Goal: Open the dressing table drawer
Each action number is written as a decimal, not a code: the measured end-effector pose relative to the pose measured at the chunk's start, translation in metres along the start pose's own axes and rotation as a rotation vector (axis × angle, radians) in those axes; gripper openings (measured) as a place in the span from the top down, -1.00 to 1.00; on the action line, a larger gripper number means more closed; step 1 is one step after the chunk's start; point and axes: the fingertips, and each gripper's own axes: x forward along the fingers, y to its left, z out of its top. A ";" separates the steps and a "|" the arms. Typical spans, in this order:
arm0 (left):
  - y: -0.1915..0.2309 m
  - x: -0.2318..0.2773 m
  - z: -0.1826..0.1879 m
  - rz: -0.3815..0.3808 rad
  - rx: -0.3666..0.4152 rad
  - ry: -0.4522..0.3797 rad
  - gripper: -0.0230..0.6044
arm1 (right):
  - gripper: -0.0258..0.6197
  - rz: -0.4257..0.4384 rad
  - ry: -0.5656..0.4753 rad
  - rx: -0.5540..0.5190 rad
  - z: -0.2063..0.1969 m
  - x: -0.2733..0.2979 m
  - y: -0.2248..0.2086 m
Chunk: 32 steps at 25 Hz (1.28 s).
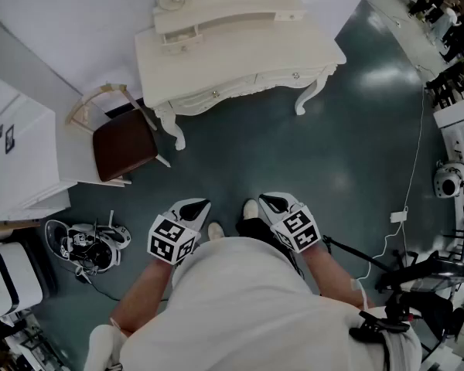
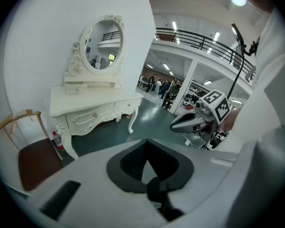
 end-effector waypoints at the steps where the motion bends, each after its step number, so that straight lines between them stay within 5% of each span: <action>1: -0.006 0.008 0.008 -0.010 0.015 -0.003 0.92 | 0.92 -0.009 -0.005 0.005 0.000 -0.003 -0.009; 20: -0.056 0.154 0.147 -0.024 0.110 0.009 0.92 | 0.81 -0.072 -0.062 0.094 -0.005 -0.054 -0.203; 27: 0.004 0.196 0.172 -0.060 0.087 0.033 0.92 | 0.81 -0.116 -0.058 0.164 0.019 -0.006 -0.268; 32: 0.069 0.226 0.227 -0.097 0.098 0.016 0.92 | 0.84 -0.179 -0.048 0.199 0.071 0.032 -0.328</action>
